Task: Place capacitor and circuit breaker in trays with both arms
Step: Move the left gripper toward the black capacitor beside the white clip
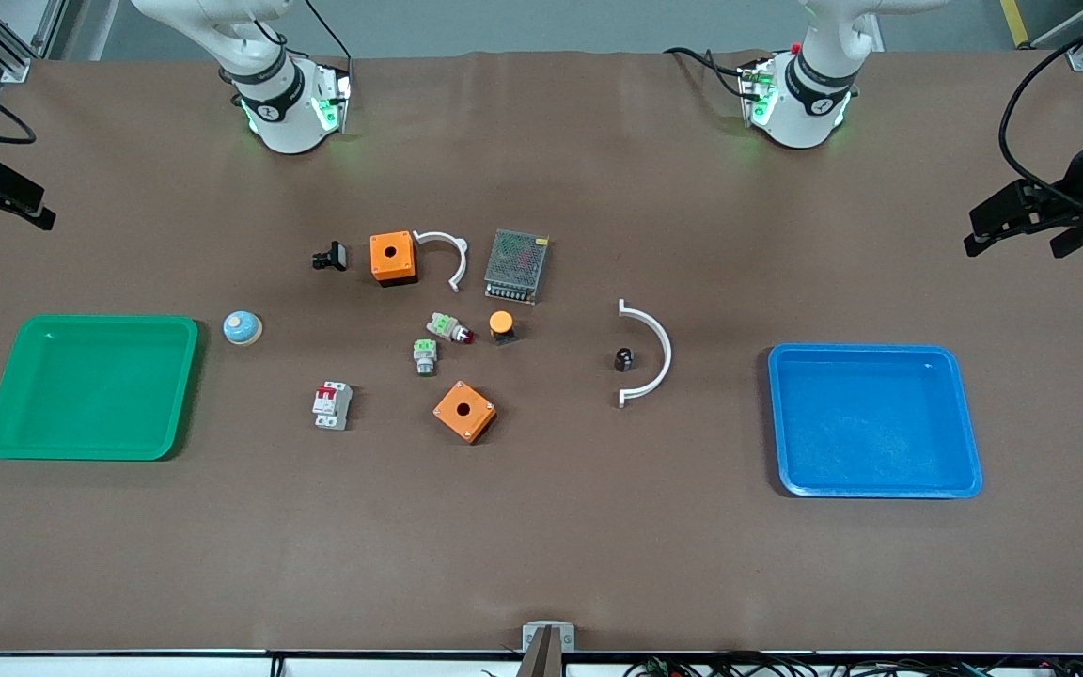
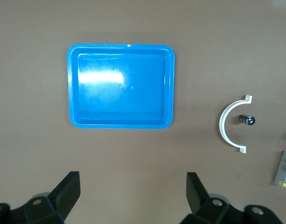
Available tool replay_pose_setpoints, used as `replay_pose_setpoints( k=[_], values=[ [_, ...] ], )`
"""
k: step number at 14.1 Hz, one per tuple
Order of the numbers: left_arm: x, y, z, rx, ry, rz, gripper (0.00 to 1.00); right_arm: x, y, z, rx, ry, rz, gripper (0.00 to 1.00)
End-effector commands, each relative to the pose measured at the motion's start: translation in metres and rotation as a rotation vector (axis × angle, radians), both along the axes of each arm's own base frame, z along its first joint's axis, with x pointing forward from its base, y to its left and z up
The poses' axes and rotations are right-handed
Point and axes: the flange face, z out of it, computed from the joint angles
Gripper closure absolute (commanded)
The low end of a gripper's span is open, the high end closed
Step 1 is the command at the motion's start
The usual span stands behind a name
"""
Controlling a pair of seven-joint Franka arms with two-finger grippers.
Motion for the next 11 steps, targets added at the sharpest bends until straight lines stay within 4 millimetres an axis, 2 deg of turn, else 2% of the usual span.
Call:
replay_pose_setpoints(
  k=[1, 7, 10, 11],
  values=[
    [0.003, 0.002, 0.005, 0.007, -0.012, -0.003, 0.0, -0.003, 0.0, 0.006, 0.016, -0.009, 0.004, 0.0],
    [0.002, 0.001, -0.001, -0.001, 0.006, -0.001, 0.0, -0.003, -0.001, 0.006, 0.016, -0.009, -0.001, 0.0],
    [0.014, -0.022, -0.027, -0.001, 0.055, -0.024, 0.0, -0.002, -0.002, 0.004, 0.015, -0.008, -0.001, 0.0],
    [0.017, -0.04, -0.035, -0.001, 0.071, -0.039, 0.0, -0.002, -0.001, 0.004, 0.015, -0.008, 0.002, 0.0]
  ],
)
